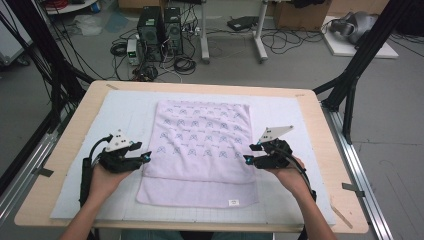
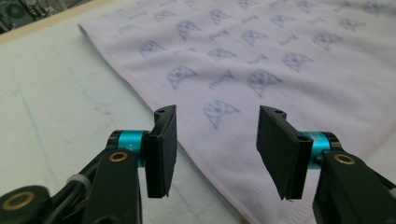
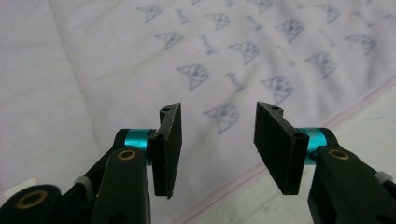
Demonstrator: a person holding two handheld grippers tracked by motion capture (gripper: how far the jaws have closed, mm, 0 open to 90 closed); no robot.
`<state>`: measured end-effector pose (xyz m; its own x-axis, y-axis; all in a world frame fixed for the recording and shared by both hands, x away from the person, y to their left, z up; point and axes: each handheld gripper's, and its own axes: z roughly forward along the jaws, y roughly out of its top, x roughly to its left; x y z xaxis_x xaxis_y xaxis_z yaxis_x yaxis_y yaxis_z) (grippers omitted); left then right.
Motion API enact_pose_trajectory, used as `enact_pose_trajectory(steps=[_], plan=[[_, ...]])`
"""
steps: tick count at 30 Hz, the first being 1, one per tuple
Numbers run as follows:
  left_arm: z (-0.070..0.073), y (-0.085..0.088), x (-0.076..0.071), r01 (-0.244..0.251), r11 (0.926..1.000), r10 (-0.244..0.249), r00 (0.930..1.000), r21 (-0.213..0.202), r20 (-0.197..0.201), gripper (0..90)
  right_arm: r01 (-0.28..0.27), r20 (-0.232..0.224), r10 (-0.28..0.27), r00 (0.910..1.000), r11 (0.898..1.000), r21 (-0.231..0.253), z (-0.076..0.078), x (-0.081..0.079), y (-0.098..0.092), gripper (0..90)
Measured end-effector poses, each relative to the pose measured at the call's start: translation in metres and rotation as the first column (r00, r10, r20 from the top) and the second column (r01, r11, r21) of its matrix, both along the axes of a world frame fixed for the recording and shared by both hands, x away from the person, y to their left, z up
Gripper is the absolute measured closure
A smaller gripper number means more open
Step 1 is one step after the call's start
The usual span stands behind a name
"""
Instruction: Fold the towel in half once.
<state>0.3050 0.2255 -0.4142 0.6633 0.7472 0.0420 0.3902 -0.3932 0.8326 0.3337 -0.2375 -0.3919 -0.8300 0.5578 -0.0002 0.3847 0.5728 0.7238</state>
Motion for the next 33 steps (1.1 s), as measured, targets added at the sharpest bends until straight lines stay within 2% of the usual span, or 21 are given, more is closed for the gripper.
enact_pose_trajectory(steps=[7, 12, 13, 15, 17, 19, 25, 28, 33], plan=[[-0.019, -0.003, -0.009, 0.066, 0.9974, -0.065, 0.9961, 0.027, -0.061, 58.6, -0.042, -0.015, 0.042, 0.9990, 0.999, -0.024, -0.023, -0.021, 0.004, 55.2], [-0.029, -0.006, -0.011, 0.103, 0.9926, -0.097, 0.9908, 0.064, -0.094, 66.3, -0.049, -0.038, 0.047, 0.9982, 0.998, -0.049, -0.038, -0.024, 0.006, 58.8], [-0.030, -0.006, -0.012, 0.107, 0.9918, -0.101, 0.9909, 0.070, -0.089, 68.5, -0.051, -0.046, 0.048, 0.9978, 0.997, -0.061, -0.042, -0.024, 0.007, 60.3], [-0.030, -0.007, -0.012, 0.116, 0.9909, -0.109, 0.9900, 0.069, -0.090, 73.5, -0.051, -0.041, 0.049, 0.9979, 0.998, -0.045, -0.045, -0.024, 0.006, 64.5], [-0.029, -0.008, -0.012, 0.116, 0.9904, -0.110, 0.9902, 0.075, -0.087, 83.7, -0.056, -0.037, 0.054, 0.9979, 0.997, -0.045, -0.045, -0.024, 0.006, 77.5], [-0.028, -0.008, -0.012, 0.112, 0.9913, -0.105, 0.9904, 0.070, -0.090, 87.0, -0.066, -0.037, 0.064, 0.9972, 0.997, -0.051, -0.044, -0.024, 0.007, 83.4], [-0.015, -0.003, -0.015, 0.094, 0.9948, -0.092, 0.9942, 0.038, -0.055, 87.8, -0.059, -0.034, 0.058, 0.9977, 0.998, -0.026, -0.034, -0.022, 0.002, 85.7], [-0.004, 0.002, -0.016, 0.085, 0.9963, -0.085, 0.9954, 0.013, -0.045, 87.8, -0.062, -0.008, 0.062, 0.9981, 0.998, -0.002, -0.023, -0.022, 0.002, 85.7], [0.015, 0.008, -0.023, 0.088, 0.9961, -0.088, 0.9959, -0.004, -0.019, 87.8, -0.068, 0.038, 0.067, 0.9970, 0.998, 0.017, 0.001, -0.025, 0.001, 85.7]])
